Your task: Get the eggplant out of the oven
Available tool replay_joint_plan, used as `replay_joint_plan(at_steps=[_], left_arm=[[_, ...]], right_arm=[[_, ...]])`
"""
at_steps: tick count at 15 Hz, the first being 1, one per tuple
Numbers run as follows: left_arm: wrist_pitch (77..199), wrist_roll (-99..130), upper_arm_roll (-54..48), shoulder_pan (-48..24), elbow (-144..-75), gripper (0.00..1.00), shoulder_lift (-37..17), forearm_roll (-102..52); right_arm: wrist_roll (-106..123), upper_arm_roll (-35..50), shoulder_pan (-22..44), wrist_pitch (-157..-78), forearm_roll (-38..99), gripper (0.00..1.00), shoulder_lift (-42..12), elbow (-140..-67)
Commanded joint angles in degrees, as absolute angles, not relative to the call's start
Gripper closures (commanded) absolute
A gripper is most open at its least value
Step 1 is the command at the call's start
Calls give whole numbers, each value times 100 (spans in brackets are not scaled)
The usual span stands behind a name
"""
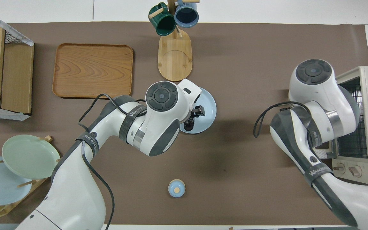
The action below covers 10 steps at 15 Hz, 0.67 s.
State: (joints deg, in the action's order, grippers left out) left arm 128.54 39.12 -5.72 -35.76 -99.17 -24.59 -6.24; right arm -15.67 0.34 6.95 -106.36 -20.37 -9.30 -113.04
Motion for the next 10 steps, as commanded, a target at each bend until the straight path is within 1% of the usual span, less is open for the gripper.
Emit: replay_joint_plan(at_steps=[1, 4, 5, 6, 8, 10], left_arm=[[13077, 3955, -475, -3788, -9800, 0, -2637, -510], [13148, 3929, -466, -3875, -9922, 0, -2637, -492], [13148, 3911, -466, -3911, -9949, 0, -2637, -483], [13175, 3894, -466, -3920, -9984, 0, -2637, -449], [13402, 3876, -475, -3911, -10159, 0, -2637, -80], [13465, 3771, -466, -3911, -10204, 0, -2628, -44]], right_arm=[[-687, -79, 124, -10644, -2496, 83, -625, -11276], [-370, -70, -87, -10503, -2479, 74, -449, -11276], [-291, -70, -123, -10486, -2470, 68, -387, -11276], [-220, -79, -193, -10477, -2452, 66, -335, -11285], [51, -70, -298, -10407, -2391, 64, -212, -11268], [245, -70, -316, -10319, -2199, 56, -19, -11180]])
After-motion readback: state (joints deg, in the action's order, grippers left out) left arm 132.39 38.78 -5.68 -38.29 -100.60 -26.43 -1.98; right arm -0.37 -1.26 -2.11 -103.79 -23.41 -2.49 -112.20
